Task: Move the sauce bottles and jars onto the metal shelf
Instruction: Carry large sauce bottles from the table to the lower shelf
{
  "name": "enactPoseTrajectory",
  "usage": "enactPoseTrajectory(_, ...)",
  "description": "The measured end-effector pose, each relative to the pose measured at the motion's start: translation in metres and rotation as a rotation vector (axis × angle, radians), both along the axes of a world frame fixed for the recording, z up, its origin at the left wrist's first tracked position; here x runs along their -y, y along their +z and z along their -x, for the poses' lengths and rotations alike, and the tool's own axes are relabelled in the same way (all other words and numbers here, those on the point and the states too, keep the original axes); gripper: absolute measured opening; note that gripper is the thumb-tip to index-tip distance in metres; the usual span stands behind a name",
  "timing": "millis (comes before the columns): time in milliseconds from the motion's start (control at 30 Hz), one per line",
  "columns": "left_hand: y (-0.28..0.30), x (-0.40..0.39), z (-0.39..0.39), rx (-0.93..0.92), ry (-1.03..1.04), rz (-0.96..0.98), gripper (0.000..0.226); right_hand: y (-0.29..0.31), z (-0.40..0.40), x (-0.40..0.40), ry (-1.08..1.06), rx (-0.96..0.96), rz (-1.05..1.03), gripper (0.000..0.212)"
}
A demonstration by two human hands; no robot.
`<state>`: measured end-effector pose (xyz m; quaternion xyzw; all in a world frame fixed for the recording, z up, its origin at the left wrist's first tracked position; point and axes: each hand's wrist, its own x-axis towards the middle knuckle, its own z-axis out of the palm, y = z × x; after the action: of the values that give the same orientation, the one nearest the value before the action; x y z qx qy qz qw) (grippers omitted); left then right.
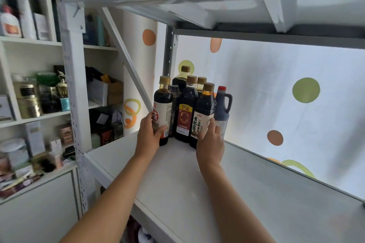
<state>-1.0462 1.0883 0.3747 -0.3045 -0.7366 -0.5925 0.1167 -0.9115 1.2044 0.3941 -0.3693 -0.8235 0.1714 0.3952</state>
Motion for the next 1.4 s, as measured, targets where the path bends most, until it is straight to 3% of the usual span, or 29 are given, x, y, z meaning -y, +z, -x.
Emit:
enactPoseTrajectory(100, -0.001, -0.001, -0.002, -0.044, 0.022, 0.015, 0.065, -0.008, -0.001, -0.001, 0.014, 0.023, 0.025, 0.051)
enactPoseTrajectory(267, 0.001, -0.001, -0.006, -0.044, 0.03, 0.061, 0.064, -0.012, -0.003, -0.007, 0.037, -0.026, 0.097, 0.021)
enactPoseTrajectory(500, 0.003, 0.002, -0.012, 0.01, 0.026, 0.075, 0.063, -0.015, -0.002, -0.011, 0.025, 0.041, 0.085, 0.023)
enactPoseTrajectory(667, 0.004, 0.006, -0.019, 0.093, 0.211, 0.062, 0.041, -0.021, -0.002, -0.019, 0.079, -0.025, 0.175, 0.026)
enactPoseTrajectory(767, 0.002, 0.021, -0.027, 0.019, 0.256, 0.235, 0.033, -0.02, -0.011, -0.022, 0.122, -0.14, 0.4, 0.033)
enactPoseTrajectory(833, -0.005, 0.032, -0.036, -0.051, 0.136, 0.473, 0.02, -0.017, -0.021, -0.019, 0.151, -0.139, 0.474, 0.03)
enactPoseTrajectory(867, -0.009, 0.037, -0.043, -0.107, 0.056, 0.592, 0.013, -0.016, -0.025, -0.016, 0.171, -0.094, 0.472, 0.023)
enactPoseTrajectory(933, -0.014, 0.048, -0.057, -0.188, -0.063, 0.768, 0.021, -0.018, -0.033, -0.002, 0.201, 0.085, 0.38, 0.012)
enactPoseTrajectory(1067, -0.019, 0.076, -0.08, -0.18, -0.153, 0.9, 0.042, -0.022, -0.055, 0.043, 0.204, 0.415, 0.162, 0.028)
enactPoseTrajectory(1300, -0.046, 0.141, -0.141, -0.351, -0.055, 0.633, 0.043, -0.022, -0.115, 0.114, 0.231, 0.654, 0.103, 0.051)
enactPoseTrajectory(1400, -0.06, 0.159, -0.156, -0.342, -0.083, 0.573, 0.046, -0.019, -0.139, 0.146, 0.23, 0.714, 0.073, 0.051)
